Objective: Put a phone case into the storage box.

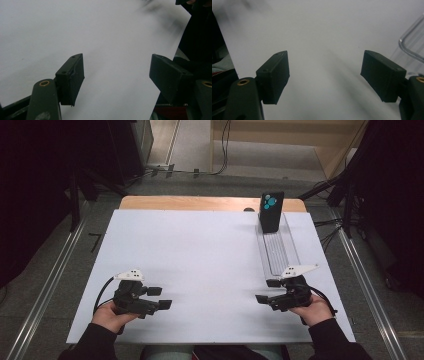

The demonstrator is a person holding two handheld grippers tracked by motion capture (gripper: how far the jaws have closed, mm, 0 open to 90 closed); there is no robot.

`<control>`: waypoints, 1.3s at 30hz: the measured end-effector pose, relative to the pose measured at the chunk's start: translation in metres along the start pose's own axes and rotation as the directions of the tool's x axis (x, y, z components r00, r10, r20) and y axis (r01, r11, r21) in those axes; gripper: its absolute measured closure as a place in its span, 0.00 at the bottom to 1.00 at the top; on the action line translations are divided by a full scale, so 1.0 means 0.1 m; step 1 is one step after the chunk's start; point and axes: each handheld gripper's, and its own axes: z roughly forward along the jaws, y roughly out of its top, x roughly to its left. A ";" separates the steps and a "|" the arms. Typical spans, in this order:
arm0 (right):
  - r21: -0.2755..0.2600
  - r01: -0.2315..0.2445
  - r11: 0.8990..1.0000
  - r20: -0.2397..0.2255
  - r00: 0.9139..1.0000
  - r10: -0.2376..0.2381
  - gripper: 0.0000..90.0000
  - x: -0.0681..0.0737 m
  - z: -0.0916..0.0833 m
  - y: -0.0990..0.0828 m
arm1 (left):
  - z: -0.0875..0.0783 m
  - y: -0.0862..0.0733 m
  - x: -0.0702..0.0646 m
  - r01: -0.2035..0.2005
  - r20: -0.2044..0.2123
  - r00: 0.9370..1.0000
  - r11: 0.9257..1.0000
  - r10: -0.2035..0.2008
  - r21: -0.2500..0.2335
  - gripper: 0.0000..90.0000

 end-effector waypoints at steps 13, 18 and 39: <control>0.002 -0.019 1.000 0.027 0.999 0.019 0.23 -0.08 -0.06 -0.08 | 0.00 -0.02 0.03 0.008 0.000 1.000 1.000 -0.008 0.002 0.31; 0.005 -0.023 1.000 0.031 0.999 0.023 0.23 -0.10 -0.06 -0.09 | 0.01 -0.02 0.04 0.011 0.006 1.000 1.000 -0.011 0.000 0.31; 0.006 -0.028 1.000 0.029 0.999 0.028 0.23 -0.12 -0.05 -0.10 | 0.02 -0.02 0.04 0.009 0.009 1.000 1.000 -0.009 0.005 0.31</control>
